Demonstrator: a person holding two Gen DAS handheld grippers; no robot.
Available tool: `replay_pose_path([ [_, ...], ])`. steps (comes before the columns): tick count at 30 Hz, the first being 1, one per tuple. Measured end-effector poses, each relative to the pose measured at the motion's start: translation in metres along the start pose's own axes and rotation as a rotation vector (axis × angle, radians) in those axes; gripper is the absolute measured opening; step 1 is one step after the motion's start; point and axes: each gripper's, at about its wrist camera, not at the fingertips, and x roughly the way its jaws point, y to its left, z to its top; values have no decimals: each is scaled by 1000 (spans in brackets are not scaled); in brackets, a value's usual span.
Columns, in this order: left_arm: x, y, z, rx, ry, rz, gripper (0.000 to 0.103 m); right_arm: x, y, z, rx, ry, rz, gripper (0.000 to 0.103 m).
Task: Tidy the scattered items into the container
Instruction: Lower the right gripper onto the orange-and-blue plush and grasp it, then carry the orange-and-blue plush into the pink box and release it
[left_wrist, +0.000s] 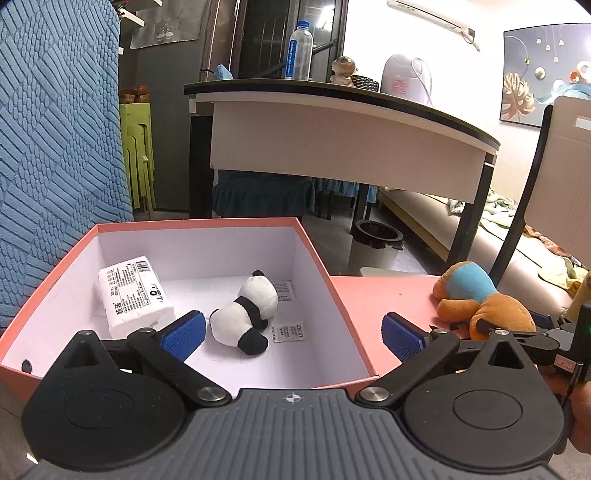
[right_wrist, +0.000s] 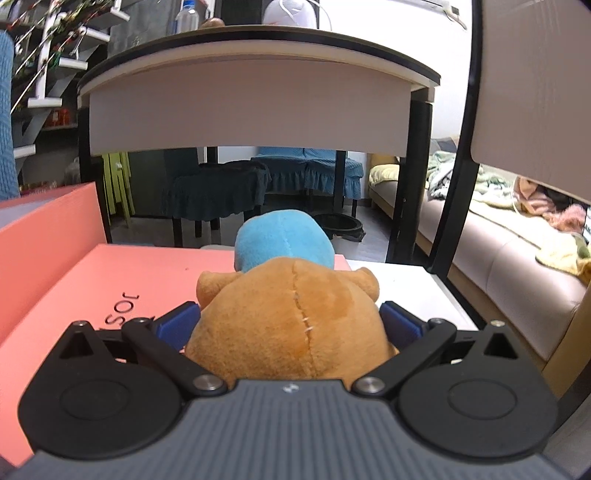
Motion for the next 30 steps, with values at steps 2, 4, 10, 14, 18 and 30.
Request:
replay_pose_path([
  [2, 0, -1, 0, 2, 0, -1, 102, 1, 1, 0, -4, 6, -4, 103],
  [4, 0, -2, 0, 4, 0, -1, 102, 2, 0, 3, 3, 24, -6, 103],
  [10, 0, -5, -1, 10, -9, 14, 102, 2, -5, 10, 65, 69, -7, 86],
  [14, -1, -2, -1, 2, -11, 22, 102, -4, -7, 15, 96, 59, -3, 78],
  [18, -3, 4, 0, -9, -17, 25, 102, -9, -9, 20, 132, 42, 9, 76],
  [30, -12, 17, 6, -13, -45, 46, 102, -29, -4, 46, 279, -42, 102, 76],
])
